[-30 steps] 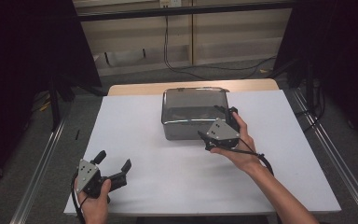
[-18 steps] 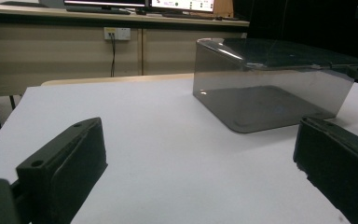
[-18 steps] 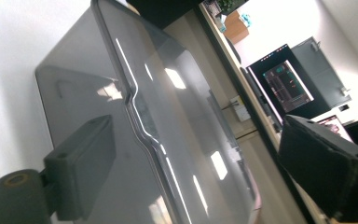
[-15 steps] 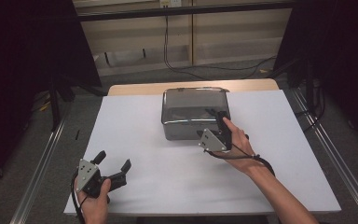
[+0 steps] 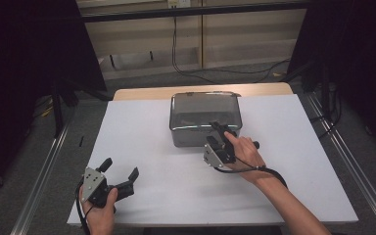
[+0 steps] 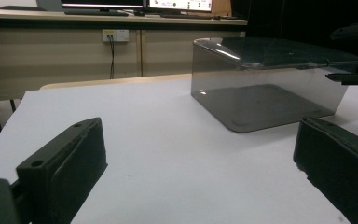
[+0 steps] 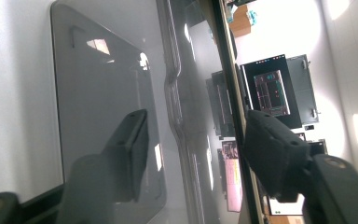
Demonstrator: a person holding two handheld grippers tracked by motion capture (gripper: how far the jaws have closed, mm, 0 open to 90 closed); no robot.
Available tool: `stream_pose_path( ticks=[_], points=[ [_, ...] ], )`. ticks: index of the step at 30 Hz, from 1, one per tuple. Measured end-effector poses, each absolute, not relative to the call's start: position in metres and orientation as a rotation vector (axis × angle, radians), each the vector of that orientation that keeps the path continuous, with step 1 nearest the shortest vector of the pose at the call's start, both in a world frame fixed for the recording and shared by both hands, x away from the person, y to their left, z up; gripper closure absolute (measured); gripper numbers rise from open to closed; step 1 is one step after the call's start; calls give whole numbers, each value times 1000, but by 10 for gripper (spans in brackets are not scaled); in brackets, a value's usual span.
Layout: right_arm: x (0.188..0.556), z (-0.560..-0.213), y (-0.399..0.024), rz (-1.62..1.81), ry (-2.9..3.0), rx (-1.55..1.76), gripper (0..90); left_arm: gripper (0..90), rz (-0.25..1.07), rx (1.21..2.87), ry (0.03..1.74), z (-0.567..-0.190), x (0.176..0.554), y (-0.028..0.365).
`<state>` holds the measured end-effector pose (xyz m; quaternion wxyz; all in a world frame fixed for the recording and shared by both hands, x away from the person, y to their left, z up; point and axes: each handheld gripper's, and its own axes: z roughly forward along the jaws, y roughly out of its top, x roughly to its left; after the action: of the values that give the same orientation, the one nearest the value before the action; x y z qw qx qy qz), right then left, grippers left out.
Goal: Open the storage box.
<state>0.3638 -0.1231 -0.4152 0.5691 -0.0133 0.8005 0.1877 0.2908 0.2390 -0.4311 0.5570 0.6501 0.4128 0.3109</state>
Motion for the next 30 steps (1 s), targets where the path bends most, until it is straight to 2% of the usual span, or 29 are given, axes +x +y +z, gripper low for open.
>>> stream_pose_path(
  ticks=[13,24,30],
  points=[
    [365,-422,-115,383,1887,-60,666,23,734,1537,974,-431,292,238],
    [365,-422,-110,378,1875,-77,751,23,737,1540,978,-431,292,238],
    [364,-422,-110,376,1872,-81,765,23,729,1554,972,-431,293,238]
  ],
)
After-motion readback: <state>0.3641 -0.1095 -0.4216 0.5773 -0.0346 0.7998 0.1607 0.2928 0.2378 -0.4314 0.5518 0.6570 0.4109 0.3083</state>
